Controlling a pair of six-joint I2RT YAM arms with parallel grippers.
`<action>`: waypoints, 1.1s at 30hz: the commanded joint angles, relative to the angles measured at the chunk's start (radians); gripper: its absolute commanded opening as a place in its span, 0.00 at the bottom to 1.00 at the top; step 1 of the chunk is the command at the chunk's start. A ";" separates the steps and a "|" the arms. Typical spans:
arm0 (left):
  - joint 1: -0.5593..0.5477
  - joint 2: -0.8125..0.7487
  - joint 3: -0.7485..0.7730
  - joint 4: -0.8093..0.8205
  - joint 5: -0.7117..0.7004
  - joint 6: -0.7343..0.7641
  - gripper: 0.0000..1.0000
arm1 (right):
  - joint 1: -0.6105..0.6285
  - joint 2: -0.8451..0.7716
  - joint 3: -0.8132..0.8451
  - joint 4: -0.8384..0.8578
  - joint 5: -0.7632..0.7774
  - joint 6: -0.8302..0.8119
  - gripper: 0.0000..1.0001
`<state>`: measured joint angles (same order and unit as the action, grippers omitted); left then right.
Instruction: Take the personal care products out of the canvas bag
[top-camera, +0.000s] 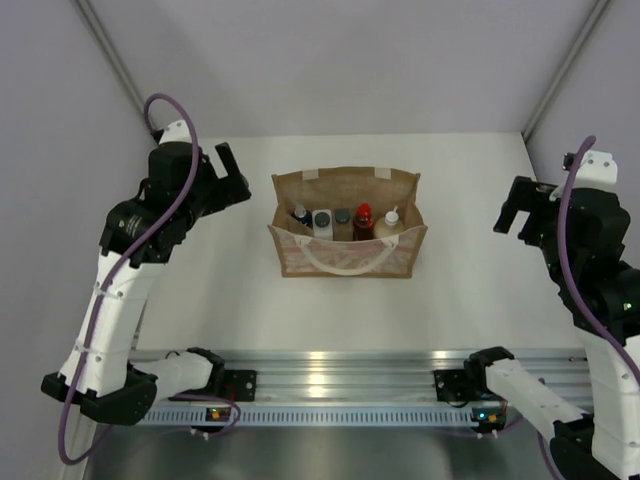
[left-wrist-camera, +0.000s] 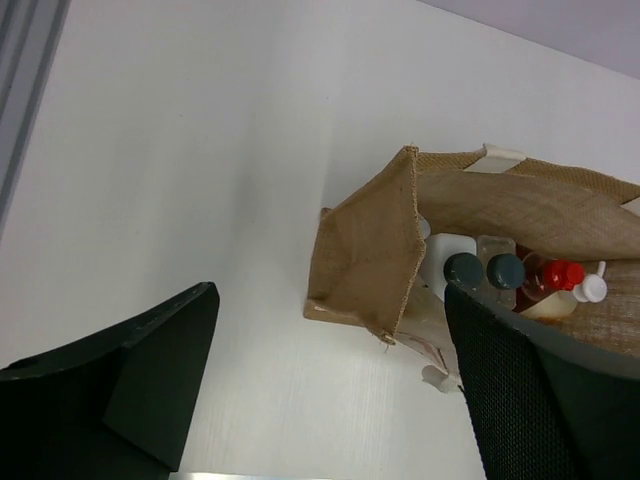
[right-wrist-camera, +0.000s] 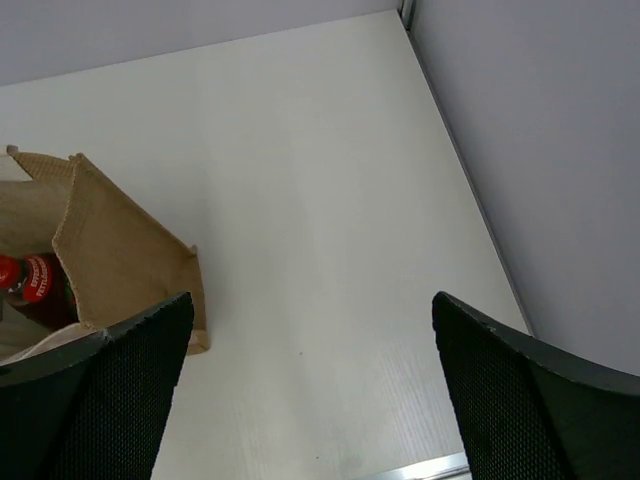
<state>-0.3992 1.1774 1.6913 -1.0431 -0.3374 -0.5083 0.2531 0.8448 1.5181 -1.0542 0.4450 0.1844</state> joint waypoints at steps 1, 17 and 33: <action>-0.003 -0.022 0.015 0.003 0.041 -0.090 0.99 | 0.012 -0.009 -0.010 0.032 0.006 0.027 0.99; -0.004 -0.009 -0.282 0.161 0.480 -0.634 0.99 | 0.012 -0.041 -0.088 0.122 -0.236 0.027 1.00; -0.093 -0.032 -0.492 0.161 0.348 -0.860 0.69 | 0.012 0.008 0.016 0.126 -0.409 0.070 1.00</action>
<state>-0.4801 1.1595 1.2217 -0.9134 0.0505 -1.2827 0.2539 0.8360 1.4803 -0.9867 0.1196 0.2302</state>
